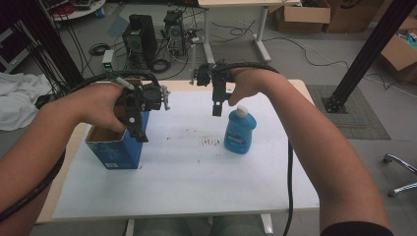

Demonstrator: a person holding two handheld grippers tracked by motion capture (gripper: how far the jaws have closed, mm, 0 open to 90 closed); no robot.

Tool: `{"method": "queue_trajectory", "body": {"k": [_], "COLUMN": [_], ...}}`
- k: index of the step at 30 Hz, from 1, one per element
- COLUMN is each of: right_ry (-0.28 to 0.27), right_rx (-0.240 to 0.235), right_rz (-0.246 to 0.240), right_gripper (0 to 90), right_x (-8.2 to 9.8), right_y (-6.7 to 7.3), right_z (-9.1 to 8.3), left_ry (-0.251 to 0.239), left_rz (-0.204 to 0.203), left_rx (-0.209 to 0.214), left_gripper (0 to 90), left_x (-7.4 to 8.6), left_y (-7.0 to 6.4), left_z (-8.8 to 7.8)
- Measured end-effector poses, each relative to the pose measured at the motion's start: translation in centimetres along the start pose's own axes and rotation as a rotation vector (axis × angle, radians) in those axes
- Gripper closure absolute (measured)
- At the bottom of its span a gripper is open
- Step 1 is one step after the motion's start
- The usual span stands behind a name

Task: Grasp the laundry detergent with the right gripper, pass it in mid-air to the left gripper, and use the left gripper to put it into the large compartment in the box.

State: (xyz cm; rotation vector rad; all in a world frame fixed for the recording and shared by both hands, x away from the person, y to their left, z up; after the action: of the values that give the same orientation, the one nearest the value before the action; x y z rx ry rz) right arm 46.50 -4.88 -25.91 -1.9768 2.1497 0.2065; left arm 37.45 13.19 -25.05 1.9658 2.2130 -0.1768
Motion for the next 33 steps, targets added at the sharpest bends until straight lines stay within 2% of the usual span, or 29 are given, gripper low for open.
{"method": "queue_trajectory", "body": {"k": [3, 4, 10, 14, 15, 20, 23, 26, 27, 28, 29, 32, 33], "right_ry": [-0.001, 0.000, 0.000, 0.005, -0.004, -0.052, -0.120, -0.242, -0.266, -0.314, -0.337, -0.456, -0.504], "right_rx": [-0.001, 0.002, 0.004, 0.001, -0.001, 0.009, 0.030, 0.051, 0.056, 0.082, 0.098, 0.166, 0.189], "right_rz": [0.002, 0.004, 0.009, 0.003, 0.001, -0.002, 0.019, 0.066, 0.076, 0.082, 0.090, 0.158, 0.195], "right_gripper": [0.0, 0.0, 0.0, 0.0, 0.0, 0.0, 0.0, 0.0, 0.0, 0.0, 0.0, 0.0, 0.0], "right_x": [0.2, 0.3, 0.5, 0.3, 0.2, 0.0, 0.0, 0.0, 0.1, 0.1, 0.2, 0.6, 1.0], "right_y": [-0.1, -0.2, -0.1, -0.2, -0.2, -0.2, -0.6, -1.1, -1.2, -1.5, -1.7, -2.3, -2.6], "right_z": [0.0, 0.0, 0.2, 0.5, 0.5, 0.6, 0.3, -0.4, -0.6, -0.9, -1.2, -2.3, -2.7], "left_ry": [0.016, 0.009, 0.000, 0.002, -0.008, 0.007, -0.005, -0.007, -0.007, -0.003, -0.003, -0.009, -0.010], "left_rz": [0.007, 0.000, 0.020, 0.015, 0.015, 0.013, 0.014, 0.010, 0.010, 0.010, 0.010, 0.005, 0.009], "left_rx": [-0.002, 0.000, 0.003, -0.001, -0.004, -0.015, -0.024, -0.024, -0.024, -0.022, -0.022, -0.020, -0.019], "left_gripper": [0.1, 0.1, 0.1, 0.1, 0.1, 0.1, 0.1, 0.1, 0.1, 0.1, 0.1, 0.1, 0.1], "left_x": [-0.2, -0.3, -0.6, -0.5, -0.4, -0.2, -0.2, -0.1, -0.1, -0.1, -0.1, 0.0, 0.0], "left_y": [0.1, 0.0, -0.2, -0.2, -0.3, -0.5, -0.6, -0.7, -0.7, -0.8, -0.8, -0.9, -0.9], "left_z": [0.1, 0.2, 0.0, 0.1, 0.1, -0.3, -0.7, -0.7, -0.7, -0.6, -0.6, -0.6, -0.6]}}
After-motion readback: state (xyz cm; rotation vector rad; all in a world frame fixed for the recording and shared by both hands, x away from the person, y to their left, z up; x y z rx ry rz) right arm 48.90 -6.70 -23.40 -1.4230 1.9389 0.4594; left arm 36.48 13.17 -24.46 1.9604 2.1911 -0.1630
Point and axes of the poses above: each handheld gripper's, and its own axes: z roughly forward along the jaws, x roughly out of its underside, y roughly to its left, the point moved 4 cm from there along z, roughly forward along the jaws, and after that the axes turned 13 degrees about -y, right-handed, at the moved point
